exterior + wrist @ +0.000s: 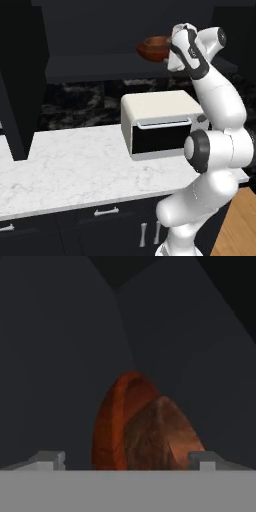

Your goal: Pick up the bowls on the counter and stack them on top of one another in the open cabinet. Place the smaller bowl on top of the larger bowl.

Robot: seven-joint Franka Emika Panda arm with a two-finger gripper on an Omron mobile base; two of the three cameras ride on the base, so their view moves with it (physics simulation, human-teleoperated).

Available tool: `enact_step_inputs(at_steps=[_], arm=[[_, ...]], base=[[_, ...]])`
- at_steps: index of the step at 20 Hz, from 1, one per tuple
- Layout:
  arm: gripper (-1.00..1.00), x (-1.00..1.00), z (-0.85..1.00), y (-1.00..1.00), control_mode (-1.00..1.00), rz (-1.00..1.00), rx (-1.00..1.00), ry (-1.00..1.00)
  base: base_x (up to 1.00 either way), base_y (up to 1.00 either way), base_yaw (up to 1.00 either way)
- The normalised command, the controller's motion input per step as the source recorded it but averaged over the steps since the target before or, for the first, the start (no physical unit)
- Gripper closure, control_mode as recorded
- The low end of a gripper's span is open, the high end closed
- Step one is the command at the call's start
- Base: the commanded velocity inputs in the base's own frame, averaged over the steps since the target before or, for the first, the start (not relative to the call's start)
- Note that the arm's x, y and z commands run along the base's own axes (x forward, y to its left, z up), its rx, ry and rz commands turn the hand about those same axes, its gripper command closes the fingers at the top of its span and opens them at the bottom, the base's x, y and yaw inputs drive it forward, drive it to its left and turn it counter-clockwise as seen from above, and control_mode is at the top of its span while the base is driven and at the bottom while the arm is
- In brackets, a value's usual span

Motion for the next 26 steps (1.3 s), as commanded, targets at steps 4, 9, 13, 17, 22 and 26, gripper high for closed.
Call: enact_step_inputs(at_steps=[4,9,13,17,22,26], arm=[[-1.00,-0.99,0.00,0.30,-1.00,0.00,-0.04,-0.02],[-1.00,-1.00,-0.05,0.19,-1.00,0.00,-0.07,0.02],[-1.00,-1.00,-0.38,0.23,-1.00,0.01,-0.09,0.14],[-1.00,-1.00,-0.74,0.21,-1.00,0.04,-0.16,0.21],[-1.00,-1.00,-0.93,0.02,-1.00,0.09,-0.18,0.32],[-1.00,-1.00,-1.00,0.00,-1.00,0.11,-0.17,0.31]], base=[[0.00,0.00,0.00],[0.00,0.00,0.00],[0.00,0.00,0.00],[0.00,0.00,0.00],[0.00,0.00,0.00],[0.00,0.00,0.00]])
